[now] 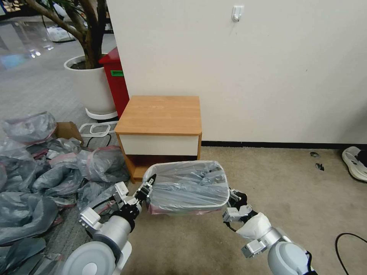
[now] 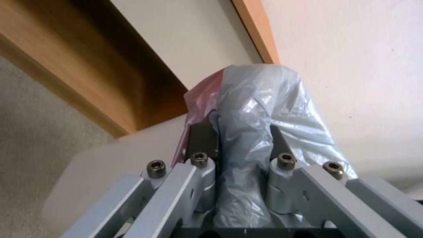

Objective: Pick up the garbage bag from the table and place it over the trash can.

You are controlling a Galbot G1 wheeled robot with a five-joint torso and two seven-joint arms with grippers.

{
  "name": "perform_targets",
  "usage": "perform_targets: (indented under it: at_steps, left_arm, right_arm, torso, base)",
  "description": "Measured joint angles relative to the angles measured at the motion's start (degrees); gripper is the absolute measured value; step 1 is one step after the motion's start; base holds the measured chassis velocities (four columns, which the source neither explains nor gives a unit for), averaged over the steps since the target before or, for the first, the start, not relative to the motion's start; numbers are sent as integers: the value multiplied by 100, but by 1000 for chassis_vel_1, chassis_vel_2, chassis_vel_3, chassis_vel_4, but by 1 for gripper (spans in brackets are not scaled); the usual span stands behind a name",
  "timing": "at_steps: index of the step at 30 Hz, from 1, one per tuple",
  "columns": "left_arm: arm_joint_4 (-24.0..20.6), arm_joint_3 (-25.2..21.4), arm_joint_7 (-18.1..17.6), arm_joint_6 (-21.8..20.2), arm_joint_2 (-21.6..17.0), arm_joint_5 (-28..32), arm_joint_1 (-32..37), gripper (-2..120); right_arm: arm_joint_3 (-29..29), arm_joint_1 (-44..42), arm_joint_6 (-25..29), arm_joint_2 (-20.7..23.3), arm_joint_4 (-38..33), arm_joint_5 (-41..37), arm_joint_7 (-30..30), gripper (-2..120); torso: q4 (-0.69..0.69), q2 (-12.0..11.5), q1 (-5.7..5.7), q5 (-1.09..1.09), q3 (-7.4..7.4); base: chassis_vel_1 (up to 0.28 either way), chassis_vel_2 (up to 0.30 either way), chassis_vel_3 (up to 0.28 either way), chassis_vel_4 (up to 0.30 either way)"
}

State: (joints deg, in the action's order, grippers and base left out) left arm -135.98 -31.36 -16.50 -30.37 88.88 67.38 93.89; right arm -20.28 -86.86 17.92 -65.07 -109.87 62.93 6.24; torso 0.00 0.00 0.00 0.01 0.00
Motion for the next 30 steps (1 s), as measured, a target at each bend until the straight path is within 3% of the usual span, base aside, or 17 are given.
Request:
perform_targets:
  at_steps: [17, 30]
  left_arm:
    - [-1, 85, 0, 12, 223, 23, -23, 14]
    - [47, -10, 40, 11, 188, 38, -37, 14]
  right_arm:
    - [-177, 151, 409, -156, 146, 957, -434, 0]
    - [-335, 146, 520, -194, 294, 1057, -528, 4]
  torso:
    - [0, 0, 0, 0, 0]
    - [0, 0, 0, -1, 0]
  base:
    - [0, 0, 0, 0]
    - [0, 0, 0, 0]
